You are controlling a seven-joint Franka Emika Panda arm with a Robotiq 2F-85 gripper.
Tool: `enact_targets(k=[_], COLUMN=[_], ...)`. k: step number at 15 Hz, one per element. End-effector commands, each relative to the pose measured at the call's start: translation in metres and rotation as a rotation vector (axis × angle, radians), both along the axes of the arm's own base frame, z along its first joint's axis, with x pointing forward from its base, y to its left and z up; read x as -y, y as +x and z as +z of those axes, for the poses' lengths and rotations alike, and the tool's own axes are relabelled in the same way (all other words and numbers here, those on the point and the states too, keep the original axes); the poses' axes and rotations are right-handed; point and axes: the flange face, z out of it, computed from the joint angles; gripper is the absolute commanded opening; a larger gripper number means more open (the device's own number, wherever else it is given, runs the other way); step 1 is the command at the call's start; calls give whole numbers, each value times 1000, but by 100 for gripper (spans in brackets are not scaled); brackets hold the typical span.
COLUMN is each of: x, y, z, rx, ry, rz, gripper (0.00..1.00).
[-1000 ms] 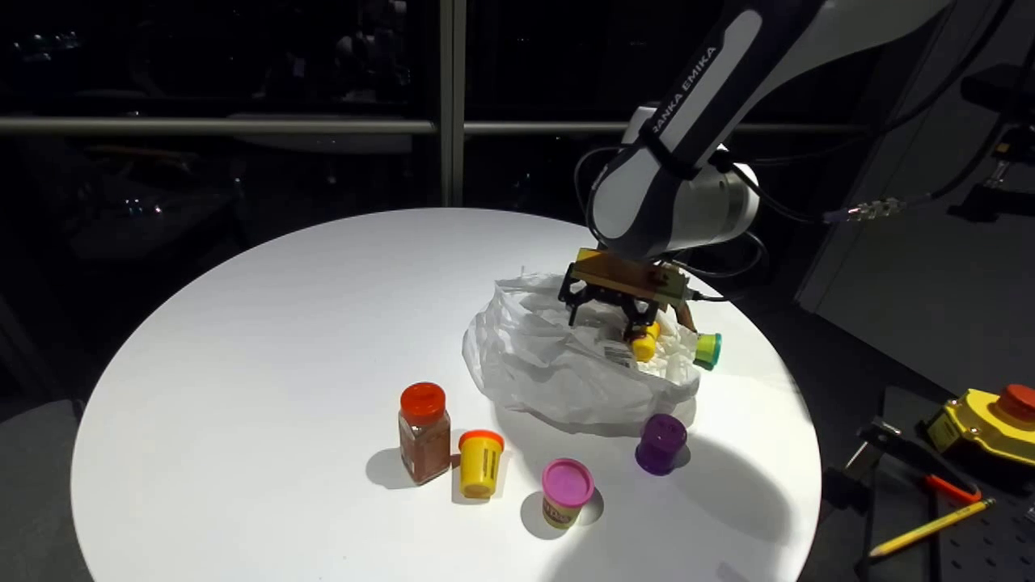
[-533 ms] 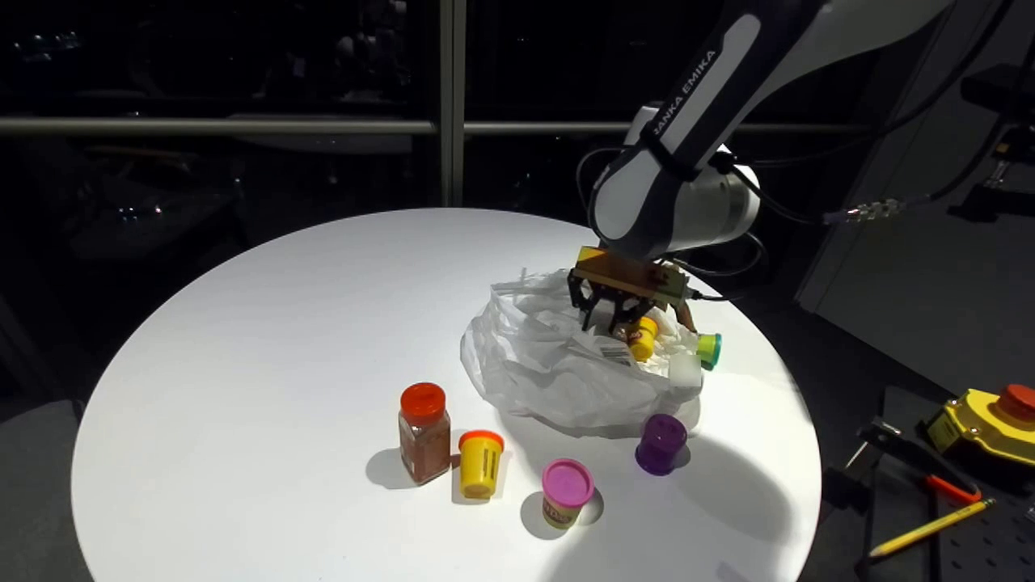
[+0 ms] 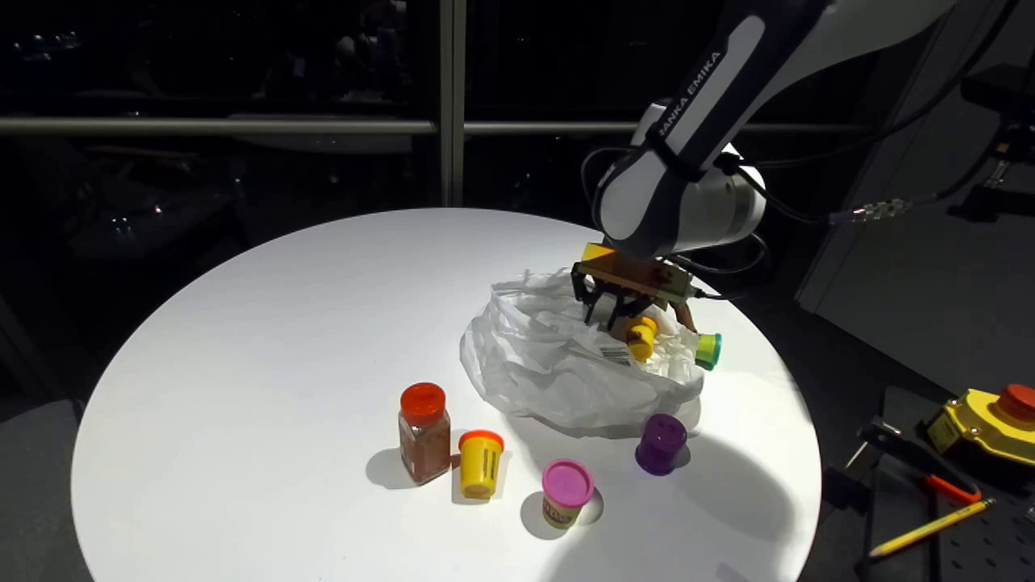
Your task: Pick up the objects from the plastic and put them on the table
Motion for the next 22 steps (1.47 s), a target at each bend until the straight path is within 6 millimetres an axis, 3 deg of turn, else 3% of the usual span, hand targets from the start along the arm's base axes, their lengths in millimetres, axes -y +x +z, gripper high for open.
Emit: enact_targets(k=[1,5,11,22], x=[-1,-12,-31,-44], y=[-10,-20,-32,-17], z=[7,7,23,24], rx=[9,-17,-29,-33], ry=[-26,-19,-41,-72], rz=[57,138,224,276], gripper=[72,100,100,100])
